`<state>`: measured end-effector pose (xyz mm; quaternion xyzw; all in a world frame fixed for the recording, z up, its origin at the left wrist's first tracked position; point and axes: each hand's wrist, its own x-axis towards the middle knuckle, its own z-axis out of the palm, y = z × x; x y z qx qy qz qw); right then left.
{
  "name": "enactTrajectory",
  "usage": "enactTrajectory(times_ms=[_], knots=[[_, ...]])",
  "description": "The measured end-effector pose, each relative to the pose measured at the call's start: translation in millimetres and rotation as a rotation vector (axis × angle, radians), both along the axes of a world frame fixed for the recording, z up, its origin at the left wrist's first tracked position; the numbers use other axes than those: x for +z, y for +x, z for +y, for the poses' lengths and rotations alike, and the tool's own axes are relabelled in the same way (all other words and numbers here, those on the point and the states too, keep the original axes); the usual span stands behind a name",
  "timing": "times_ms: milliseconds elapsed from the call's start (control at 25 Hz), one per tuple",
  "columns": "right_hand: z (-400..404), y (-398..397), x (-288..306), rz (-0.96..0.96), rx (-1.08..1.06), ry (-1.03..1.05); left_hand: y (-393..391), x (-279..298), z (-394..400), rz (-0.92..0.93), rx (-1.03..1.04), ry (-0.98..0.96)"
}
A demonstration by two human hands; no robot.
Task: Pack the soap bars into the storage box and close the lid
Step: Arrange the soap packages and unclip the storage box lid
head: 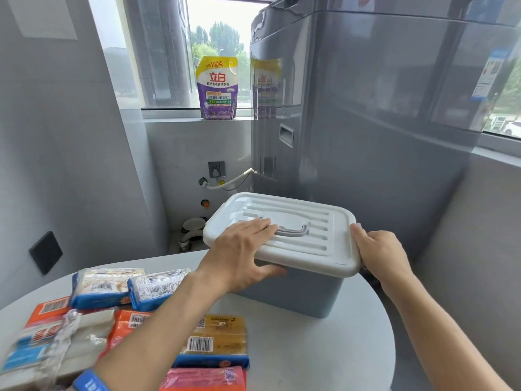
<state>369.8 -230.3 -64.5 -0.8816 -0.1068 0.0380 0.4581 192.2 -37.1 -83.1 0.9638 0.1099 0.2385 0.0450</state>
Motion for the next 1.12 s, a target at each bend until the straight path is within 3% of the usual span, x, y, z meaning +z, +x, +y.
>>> enactTrajectory(times_ms=[80, 160, 240, 320, 400, 440, 520, 560, 880, 1040, 1120], knots=[[-5, 8, -7, 0.188, 0.000, 0.214, 1, -1, -2, -0.025, 0.019, 0.001], [-11, 10, -16, 0.296, 0.012, 0.169, 2, -2, -4, -0.019, 0.029, 0.002], [-11, 11, -19, 0.035, -0.035, -0.088, 2, -4, -4, -0.017, 0.030, -0.003], [-5, 1, -6, -0.379, -0.066, -0.142, 1, -5, -3, -0.020, 0.025, -0.013], [8, -16, 13, -0.683, 0.147, -0.056, 2, -3, -4, -0.032, 0.023, -0.033], [19, -26, 21, -0.718, 0.359, -0.088, 1, -2, -4, -0.043, 0.027, -0.050], [41, -49, 27, -0.617, 0.729, -0.238, 1, 0, -4, -0.039, 0.017, -0.071], [50, -55, 24, -0.574, 0.799, -0.316, 0, 0, -4, -0.014, 0.001, -0.060], [61, -57, 12, -0.622, 0.711, -0.450, -7, -3, -3, 0.084, 0.003, 0.052], [65, -63, 18, -0.541, 0.691, -0.391, -12, 6, -11, 0.126, 0.069, 0.053], [62, -63, 27, -0.469, 0.683, -0.355, -20, 14, -10, 0.053, 0.164, 0.068]])
